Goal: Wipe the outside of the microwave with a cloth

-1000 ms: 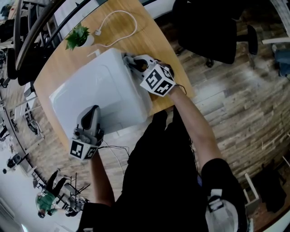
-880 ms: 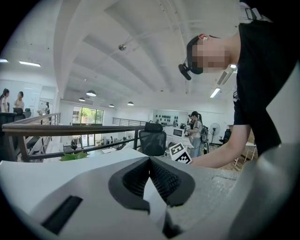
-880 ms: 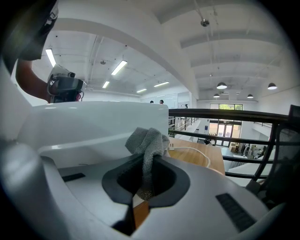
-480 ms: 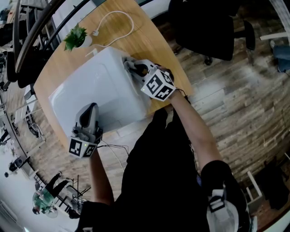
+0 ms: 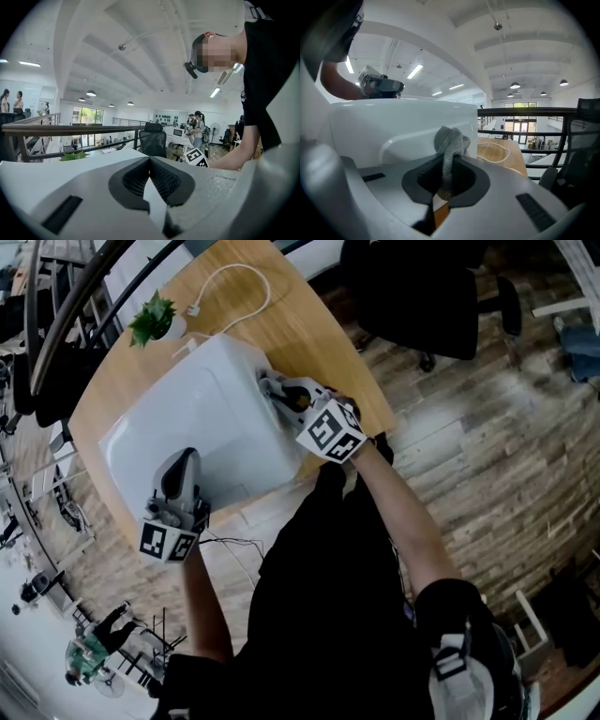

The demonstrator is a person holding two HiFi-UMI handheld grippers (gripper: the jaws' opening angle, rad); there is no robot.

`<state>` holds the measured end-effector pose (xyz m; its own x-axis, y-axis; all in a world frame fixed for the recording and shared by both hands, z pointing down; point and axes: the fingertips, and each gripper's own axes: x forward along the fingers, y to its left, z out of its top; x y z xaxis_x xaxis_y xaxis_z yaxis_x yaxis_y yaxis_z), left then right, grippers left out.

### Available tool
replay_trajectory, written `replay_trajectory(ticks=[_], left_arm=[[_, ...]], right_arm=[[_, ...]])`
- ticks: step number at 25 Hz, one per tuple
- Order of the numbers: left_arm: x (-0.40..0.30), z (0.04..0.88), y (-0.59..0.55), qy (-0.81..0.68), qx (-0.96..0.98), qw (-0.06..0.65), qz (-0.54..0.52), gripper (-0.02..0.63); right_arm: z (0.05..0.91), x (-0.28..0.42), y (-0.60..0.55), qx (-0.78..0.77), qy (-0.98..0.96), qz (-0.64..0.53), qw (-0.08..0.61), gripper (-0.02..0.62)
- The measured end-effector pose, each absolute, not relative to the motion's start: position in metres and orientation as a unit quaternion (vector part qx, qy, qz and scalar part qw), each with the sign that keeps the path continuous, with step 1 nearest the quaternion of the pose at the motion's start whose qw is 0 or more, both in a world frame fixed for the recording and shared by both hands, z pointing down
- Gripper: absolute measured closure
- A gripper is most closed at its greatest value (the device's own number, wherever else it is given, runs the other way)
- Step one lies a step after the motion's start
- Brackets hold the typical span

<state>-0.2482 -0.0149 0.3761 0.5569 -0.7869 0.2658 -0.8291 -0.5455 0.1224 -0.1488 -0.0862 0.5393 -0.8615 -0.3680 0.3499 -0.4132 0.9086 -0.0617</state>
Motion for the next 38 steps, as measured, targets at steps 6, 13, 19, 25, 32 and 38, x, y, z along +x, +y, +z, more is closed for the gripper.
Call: replay_trajectory(ticks=[6,13,19,25,32,38], left_arm=[[-0.249,0.377,-0.014,-0.462,0.874,0.118,0.091,0.604],[-0.250,0.378,-0.015,-0.462,0.874,0.117,0.092,0.604],[-0.247,0.378,-0.015,-0.455,0.878,0.117,0.094,0.604],[-0.247,0.377,-0.014,-0.454,0.878,0.116,0.094,0.604],[-0.246,0.378,-0.014,-0.454,0.878,0.117,0.095,0.604],[-0.244,0.377,-0.014,-0.454,0.878,0.117,0.095,0.604]], right_arm=[[0.542,-0.144,-0.071,0.209,-0.961,0.073,0.164,0.580],[0.546,-0.136,-0.049,0.211,-0.959,0.086,0.169,0.580],[0.545,-0.130,-0.034,0.217,-0.957,0.094,0.167,0.580],[0.540,-0.123,-0.016,0.222,-0.957,0.094,0.162,0.580],[0.543,-0.118,-0.001,0.223,-0.956,0.096,0.164,0.580],[0.540,-0.111,0.017,0.214,-0.958,0.096,0.166,0.580]])
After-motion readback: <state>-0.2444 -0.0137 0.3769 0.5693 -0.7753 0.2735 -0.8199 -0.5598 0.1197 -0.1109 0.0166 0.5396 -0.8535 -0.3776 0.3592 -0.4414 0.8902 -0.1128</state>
